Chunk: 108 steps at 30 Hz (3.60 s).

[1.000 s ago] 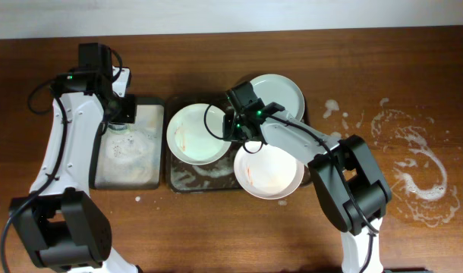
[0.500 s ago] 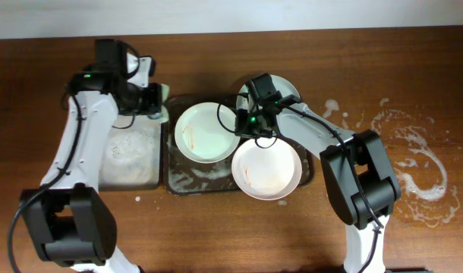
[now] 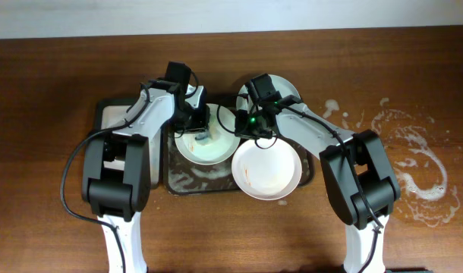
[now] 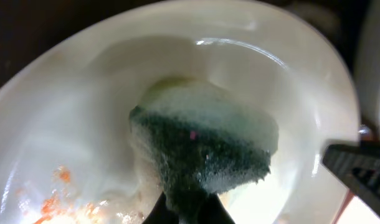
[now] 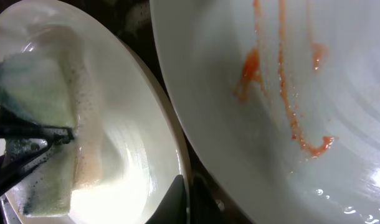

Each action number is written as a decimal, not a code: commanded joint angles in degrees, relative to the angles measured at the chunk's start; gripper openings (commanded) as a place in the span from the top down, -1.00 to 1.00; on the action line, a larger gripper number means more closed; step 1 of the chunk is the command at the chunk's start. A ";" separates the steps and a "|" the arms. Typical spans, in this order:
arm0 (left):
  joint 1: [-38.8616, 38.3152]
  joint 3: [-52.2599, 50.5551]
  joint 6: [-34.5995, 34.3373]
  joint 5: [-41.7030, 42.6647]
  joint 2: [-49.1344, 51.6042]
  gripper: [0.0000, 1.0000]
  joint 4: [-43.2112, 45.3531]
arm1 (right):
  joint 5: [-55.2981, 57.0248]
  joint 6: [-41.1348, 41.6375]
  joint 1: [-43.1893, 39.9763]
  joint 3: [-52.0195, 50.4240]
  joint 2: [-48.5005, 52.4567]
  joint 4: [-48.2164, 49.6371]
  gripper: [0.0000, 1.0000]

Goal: Clean dirty plates on tray and stack at the side
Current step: 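Scrub the plate held by the right gripper with the sponge, then lift the scrubbed plate with the right gripper and tilt it up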

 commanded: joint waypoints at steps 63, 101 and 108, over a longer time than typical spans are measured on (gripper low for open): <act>-10.14 0.52 -1.29 -14.49 0.72 0.99 -0.57 | 1.38 -0.44 -0.22 -0.04 -0.66 0.39 0.92; 1.68 41.00 -5.35 -18.32 1.57 0.99 -31.98 | 86.47 -27.04 21.46 1.42 -25.00 -1.14 0.92; 1.57 41.00 -5.35 -18.32 1.60 0.99 -31.58 | 89.79 -45.53 24.70 1.42 -20.31 10.49 0.92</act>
